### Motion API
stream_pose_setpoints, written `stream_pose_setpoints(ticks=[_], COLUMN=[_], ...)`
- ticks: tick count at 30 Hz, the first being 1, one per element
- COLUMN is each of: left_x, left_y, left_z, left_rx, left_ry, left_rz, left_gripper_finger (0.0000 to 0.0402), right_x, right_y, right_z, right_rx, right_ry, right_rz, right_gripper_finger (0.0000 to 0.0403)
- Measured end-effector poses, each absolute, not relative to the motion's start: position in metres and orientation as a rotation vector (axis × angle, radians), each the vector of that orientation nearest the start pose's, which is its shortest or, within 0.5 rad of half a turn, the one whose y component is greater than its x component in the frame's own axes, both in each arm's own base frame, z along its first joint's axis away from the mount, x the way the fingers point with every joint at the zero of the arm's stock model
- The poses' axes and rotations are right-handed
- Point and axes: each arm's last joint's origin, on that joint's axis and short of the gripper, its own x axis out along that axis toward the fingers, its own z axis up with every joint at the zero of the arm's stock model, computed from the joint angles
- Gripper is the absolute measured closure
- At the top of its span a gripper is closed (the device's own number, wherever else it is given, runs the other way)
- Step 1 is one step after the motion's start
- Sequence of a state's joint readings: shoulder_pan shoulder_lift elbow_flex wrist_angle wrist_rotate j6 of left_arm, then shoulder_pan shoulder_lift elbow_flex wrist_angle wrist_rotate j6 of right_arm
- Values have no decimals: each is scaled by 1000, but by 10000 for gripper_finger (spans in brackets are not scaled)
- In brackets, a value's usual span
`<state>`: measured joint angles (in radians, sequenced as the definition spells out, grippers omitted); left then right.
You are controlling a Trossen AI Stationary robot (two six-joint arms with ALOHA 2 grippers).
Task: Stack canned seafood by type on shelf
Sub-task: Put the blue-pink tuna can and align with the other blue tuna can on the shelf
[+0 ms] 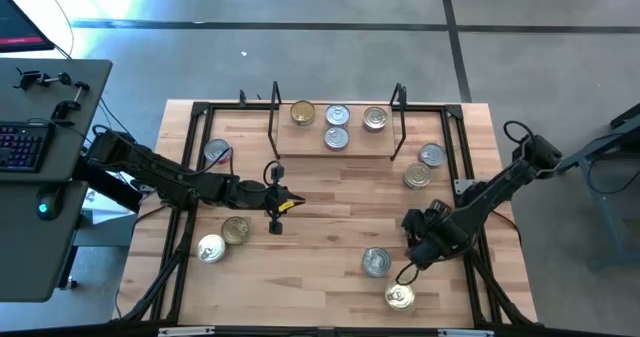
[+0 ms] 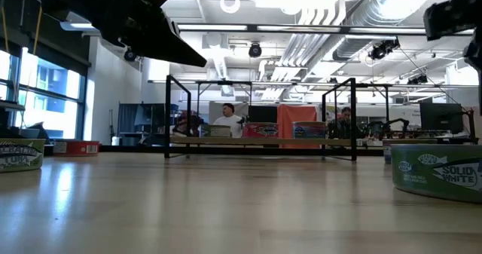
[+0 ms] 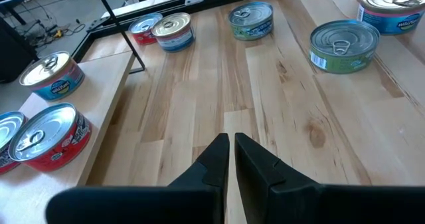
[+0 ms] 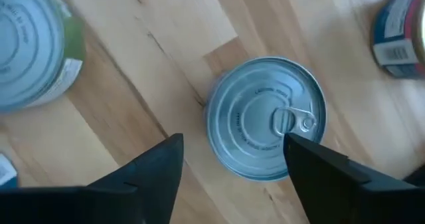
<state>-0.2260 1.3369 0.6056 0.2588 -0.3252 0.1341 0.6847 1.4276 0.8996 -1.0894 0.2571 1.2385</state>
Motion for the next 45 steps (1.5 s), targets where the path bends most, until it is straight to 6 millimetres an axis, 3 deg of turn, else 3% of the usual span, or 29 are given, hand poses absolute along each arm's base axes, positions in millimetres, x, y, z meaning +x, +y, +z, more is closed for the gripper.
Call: stream_pose_setpoints(ticks=[6, 11, 14, 19, 25, 29, 36, 41, 45], left_x=[261, 262, 261, 259, 256, 246, 214, 205, 203], left_y=[-51, -51, -51, -52, -57, -61, -63, -67, -72], left_z=[198, 199, 197, 194, 190, 188, 193, 197, 198], left_rx=[260, 252, 163, 82, 53, 101, 65, 38, 31], left_ry=[459, 454, 467, 496, 537, 596, 697, 702, 699], left_rz=[67, 69, 86, 96, 93, 193, 344, 332, 315], left_gripper_finger=[383, 383, 383, 383, 383, 392, 400, 401, 401], right_x=[165, 161, 163, 179, 196, 196, 186, 183, 187], right_y=[108, 82, 61, 30, 7, -15, -55, -63, -53], right_z=[187, 166, 159, 173, 196, 198, 198, 198, 198], right_rx=[396, 448, 417, 365, 365, 327, 430, 454, 423], right_ry=[1346, 1335, 1335, 1395, 1470, 1413, 1427, 1450, 1463], right_rz=[-815, -981, -1025, -950, -772, -915, -1088, -1077, -1016], right_gripper_finger=[183, 213, 230, 252, 265, 265, 266, 266, 266])
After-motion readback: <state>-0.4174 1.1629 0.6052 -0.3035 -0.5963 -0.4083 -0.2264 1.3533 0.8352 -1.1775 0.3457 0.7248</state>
